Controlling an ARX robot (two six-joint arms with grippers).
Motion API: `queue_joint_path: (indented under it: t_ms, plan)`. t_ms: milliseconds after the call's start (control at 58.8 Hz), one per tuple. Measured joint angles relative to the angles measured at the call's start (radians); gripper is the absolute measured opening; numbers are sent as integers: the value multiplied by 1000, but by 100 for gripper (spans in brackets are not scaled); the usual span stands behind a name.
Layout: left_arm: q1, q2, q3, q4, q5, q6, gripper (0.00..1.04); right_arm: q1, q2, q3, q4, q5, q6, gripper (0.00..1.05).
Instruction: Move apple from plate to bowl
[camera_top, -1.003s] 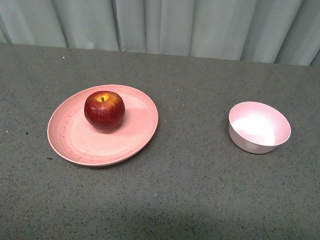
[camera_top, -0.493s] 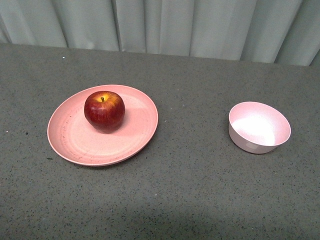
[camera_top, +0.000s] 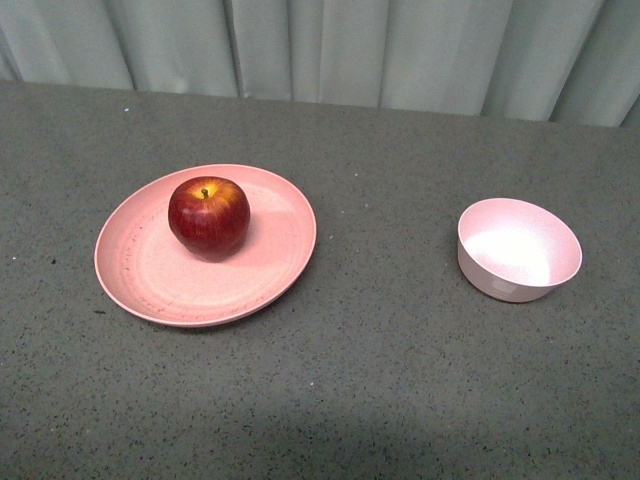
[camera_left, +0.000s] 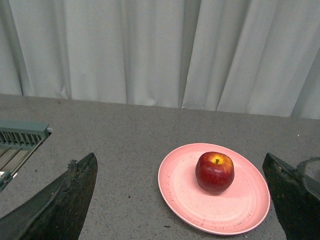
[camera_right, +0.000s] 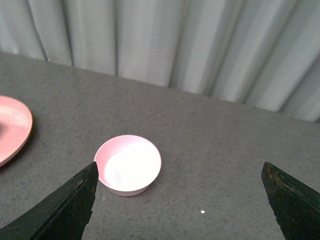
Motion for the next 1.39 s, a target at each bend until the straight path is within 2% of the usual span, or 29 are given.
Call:
queue_joint_path:
  t_ms: [153,170,187,255,306,374,425,544,646,867,1394]
  plan:
    - [0,0,0,0,0,0,98,20,364,123,77,-44,-45,95]
    - [0,0,0,0,0,0,98,41,710,263,85,-57,-103,95]
    - [0,0,0,0,0,0,98,41,710,263,85,-57,-103,95]
    - [0,0,0,0,-3,0,98,69,809,354,-25,-78,-124,95]
    - [0,0,0,0,-2,0,98,96,956,502,-116,-85,-135,95]
    - [0,-2,0,0,2,0,98,118,1128,634,-116,-86,-137,95]
    - [0,-2,0,0,1,0,98,126,1225,661,-74,-83,-135,95]
    - [1,0,0,0,-2,0,98,111,1242,624,49,-53,-115,95]
    - [1,0,0,0,-1,0,98,93,1232,624,70,-65,-101,95]
    - [1,0,0,0,0,0,98,105,1257,645,-28,-132,-146,95]
    - [1,0,0,0,0,0,98,159,1419,819,-195,-128,-224,95]
